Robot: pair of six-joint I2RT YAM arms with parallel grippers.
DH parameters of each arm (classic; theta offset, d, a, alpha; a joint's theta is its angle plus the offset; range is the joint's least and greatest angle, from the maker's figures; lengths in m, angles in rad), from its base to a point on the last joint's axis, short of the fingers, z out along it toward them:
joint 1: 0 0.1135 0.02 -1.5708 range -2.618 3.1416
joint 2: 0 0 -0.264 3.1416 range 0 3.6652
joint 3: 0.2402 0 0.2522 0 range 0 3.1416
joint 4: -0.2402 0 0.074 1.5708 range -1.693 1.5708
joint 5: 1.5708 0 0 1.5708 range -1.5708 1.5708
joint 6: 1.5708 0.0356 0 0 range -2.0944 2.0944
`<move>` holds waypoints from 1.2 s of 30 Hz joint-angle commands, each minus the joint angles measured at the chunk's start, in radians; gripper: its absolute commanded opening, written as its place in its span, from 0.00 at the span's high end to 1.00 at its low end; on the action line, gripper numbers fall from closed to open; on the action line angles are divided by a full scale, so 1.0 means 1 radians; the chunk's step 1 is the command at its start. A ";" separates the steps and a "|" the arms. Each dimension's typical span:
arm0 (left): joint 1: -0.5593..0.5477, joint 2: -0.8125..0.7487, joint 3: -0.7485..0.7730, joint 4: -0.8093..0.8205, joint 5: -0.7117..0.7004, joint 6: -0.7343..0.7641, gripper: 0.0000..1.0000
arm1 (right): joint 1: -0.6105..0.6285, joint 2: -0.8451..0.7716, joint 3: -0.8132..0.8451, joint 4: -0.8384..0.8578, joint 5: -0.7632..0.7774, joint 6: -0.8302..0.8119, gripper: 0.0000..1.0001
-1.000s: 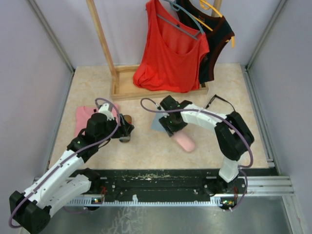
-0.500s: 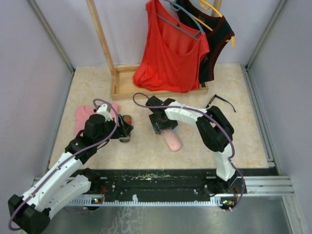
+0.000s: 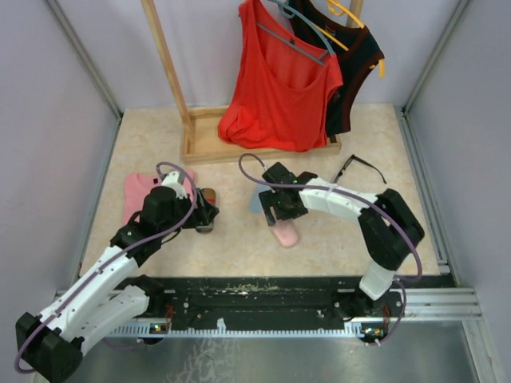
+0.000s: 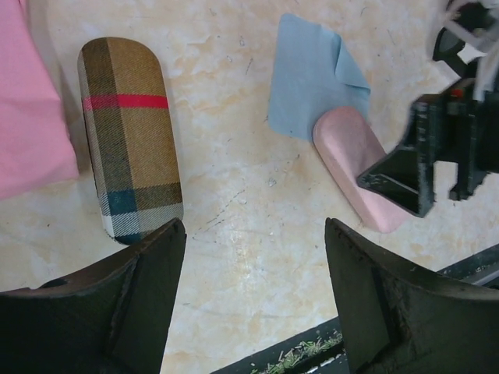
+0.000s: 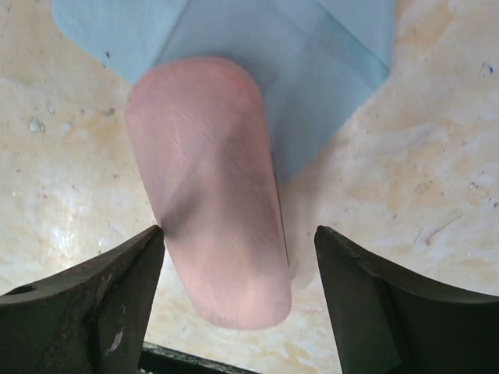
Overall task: Organize the sunglasses
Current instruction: Move the sunglasses case at the center of the board, then pick up the sunglasses case from the center of the board.
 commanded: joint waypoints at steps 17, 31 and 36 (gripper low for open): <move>-0.030 0.136 0.037 0.013 0.025 -0.100 0.24 | 0.003 -0.248 -0.171 0.220 -0.074 -0.156 0.20; -0.030 0.107 0.028 0.006 0.016 -0.093 0.24 | 0.034 -0.096 -0.095 0.180 -0.060 -0.249 0.20; -0.030 0.108 0.028 0.010 0.014 -0.086 0.23 | 0.048 -0.053 -0.078 0.161 -0.030 -0.254 0.25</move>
